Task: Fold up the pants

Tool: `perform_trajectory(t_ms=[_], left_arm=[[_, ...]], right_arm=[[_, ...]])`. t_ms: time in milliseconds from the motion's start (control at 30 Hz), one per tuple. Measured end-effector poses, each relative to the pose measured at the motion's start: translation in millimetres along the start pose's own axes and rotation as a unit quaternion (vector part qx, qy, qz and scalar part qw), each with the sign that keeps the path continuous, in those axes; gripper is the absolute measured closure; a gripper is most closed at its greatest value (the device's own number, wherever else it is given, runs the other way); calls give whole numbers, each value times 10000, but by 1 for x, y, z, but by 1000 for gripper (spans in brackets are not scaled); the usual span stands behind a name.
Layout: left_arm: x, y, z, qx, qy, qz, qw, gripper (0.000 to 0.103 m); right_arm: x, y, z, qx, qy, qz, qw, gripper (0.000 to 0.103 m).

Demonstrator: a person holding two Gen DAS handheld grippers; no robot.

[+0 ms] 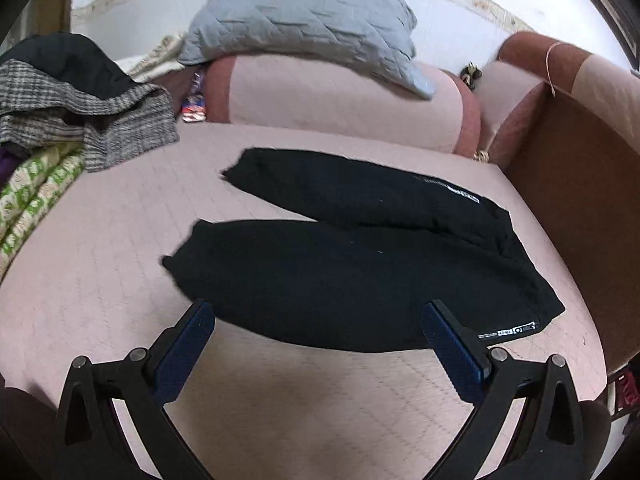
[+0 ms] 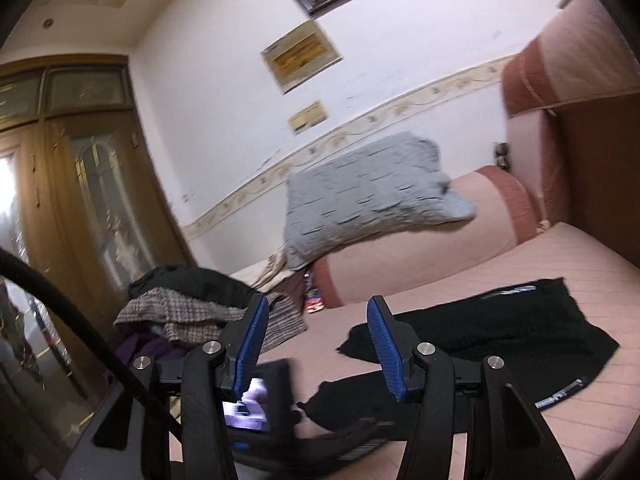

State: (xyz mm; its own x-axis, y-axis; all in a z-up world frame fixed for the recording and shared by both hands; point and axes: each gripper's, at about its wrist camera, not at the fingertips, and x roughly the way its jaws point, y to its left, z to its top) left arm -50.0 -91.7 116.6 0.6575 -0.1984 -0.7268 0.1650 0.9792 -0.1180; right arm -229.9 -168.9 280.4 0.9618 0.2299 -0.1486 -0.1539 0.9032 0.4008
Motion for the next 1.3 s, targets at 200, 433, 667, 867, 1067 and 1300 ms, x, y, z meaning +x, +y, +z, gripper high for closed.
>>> perform_trajectory(t_ms=[200,433,667,867,1067,1300], left_arm=[[23,-21,-5,100,352,-114,9993,0],[41,-23,-11,63,500,-254,9984,0],[41,8,-9,-57,390,-135,9991,0],[30,12,1,96,87,-20,9999,0],[22,7,7,362,-65,20,9993,0],[27,8,6,468,86,72,9988,0]], right_arm=[[31,20,-6,-383,1,103,9992,38],[78,-4,-8,543,853,408,9940,38],[84,-58,-10,21,1051,-1043,9890,25],[85,-127,-27,-69,1806,-2374,9544,22],[81,-168,-47,152,2151,-2635,9402,22],[94,-168,-60,86,2267,-2533,9404,22]])
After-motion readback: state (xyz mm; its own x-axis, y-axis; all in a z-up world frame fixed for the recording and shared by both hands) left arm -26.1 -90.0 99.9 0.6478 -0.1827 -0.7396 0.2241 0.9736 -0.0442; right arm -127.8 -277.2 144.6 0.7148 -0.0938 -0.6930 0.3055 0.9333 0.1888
